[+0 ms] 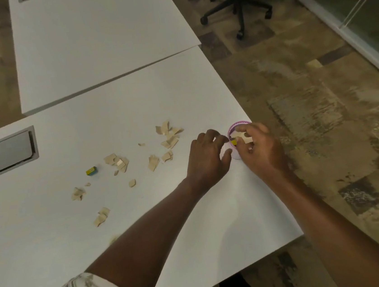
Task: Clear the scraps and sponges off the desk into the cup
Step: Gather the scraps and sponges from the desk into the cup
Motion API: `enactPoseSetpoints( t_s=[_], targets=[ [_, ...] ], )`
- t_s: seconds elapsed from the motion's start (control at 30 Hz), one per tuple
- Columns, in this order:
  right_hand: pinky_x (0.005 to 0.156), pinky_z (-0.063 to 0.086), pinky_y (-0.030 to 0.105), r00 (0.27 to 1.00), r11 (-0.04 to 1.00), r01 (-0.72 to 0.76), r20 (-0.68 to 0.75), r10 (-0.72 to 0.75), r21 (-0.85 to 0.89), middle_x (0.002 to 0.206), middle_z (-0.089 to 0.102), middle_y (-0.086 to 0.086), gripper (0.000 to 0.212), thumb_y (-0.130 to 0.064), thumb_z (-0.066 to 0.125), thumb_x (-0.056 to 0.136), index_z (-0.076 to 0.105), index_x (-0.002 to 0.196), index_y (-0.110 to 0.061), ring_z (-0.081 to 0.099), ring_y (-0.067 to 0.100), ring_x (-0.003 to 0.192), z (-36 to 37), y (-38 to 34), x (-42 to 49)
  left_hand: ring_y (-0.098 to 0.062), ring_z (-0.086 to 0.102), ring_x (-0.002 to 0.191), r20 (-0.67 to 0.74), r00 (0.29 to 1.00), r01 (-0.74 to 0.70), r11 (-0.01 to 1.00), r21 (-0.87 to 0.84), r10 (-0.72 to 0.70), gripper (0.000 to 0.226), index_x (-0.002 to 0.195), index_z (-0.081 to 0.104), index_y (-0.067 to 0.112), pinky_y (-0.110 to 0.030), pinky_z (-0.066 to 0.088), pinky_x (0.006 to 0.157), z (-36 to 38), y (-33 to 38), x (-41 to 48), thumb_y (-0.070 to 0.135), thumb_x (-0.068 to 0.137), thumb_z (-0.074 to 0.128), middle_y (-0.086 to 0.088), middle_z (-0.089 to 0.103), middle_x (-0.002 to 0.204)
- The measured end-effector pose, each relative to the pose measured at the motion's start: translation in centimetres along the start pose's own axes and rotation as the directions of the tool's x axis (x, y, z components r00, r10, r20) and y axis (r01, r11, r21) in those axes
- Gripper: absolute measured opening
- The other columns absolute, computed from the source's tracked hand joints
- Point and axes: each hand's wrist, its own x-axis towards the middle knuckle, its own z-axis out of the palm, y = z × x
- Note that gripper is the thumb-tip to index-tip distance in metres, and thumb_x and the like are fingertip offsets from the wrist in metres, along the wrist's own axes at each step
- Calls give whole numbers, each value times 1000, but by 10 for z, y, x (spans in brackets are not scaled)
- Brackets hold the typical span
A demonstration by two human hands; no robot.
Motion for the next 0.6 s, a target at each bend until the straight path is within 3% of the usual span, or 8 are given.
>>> enactPoseSetpoints(
  t_s=[0.13, 0.37, 0.6],
  targets=[
    [73, 56, 17, 997, 997, 55, 58, -58, 50, 115, 68, 4, 25, -20, 69, 90, 69, 114, -13, 62, 8, 95, 30, -26, -13, -28, 62, 98, -12, 994, 105, 994, -4, -105, 29, 112, 69, 16, -40, 50, 82, -20, -34, -34, 32, 88, 67, -5, 65, 114],
    [76, 59, 31, 964, 993, 97, 241, -109, 63, 114, 64, -1, 26, -23, 67, 90, 68, 115, -18, 63, 13, 94, 94, -62, -39, -27, 61, 102, -13, 952, 305, 950, 62, -304, 30, 114, 69, 17, -40, 49, 87, -57, -103, -102, 35, 89, 67, -4, 65, 117],
    [75, 57, 35, 898, 983, 165, 399, -185, 85, 106, 66, -3, 23, -19, 68, 86, 69, 109, -17, 65, 17, 93, 147, -97, -82, -29, 62, 95, -58, 902, 431, 900, 69, -428, 29, 110, 69, 15, -42, 52, 79, -79, -160, -181, 32, 87, 63, -4, 63, 110]
  ],
)
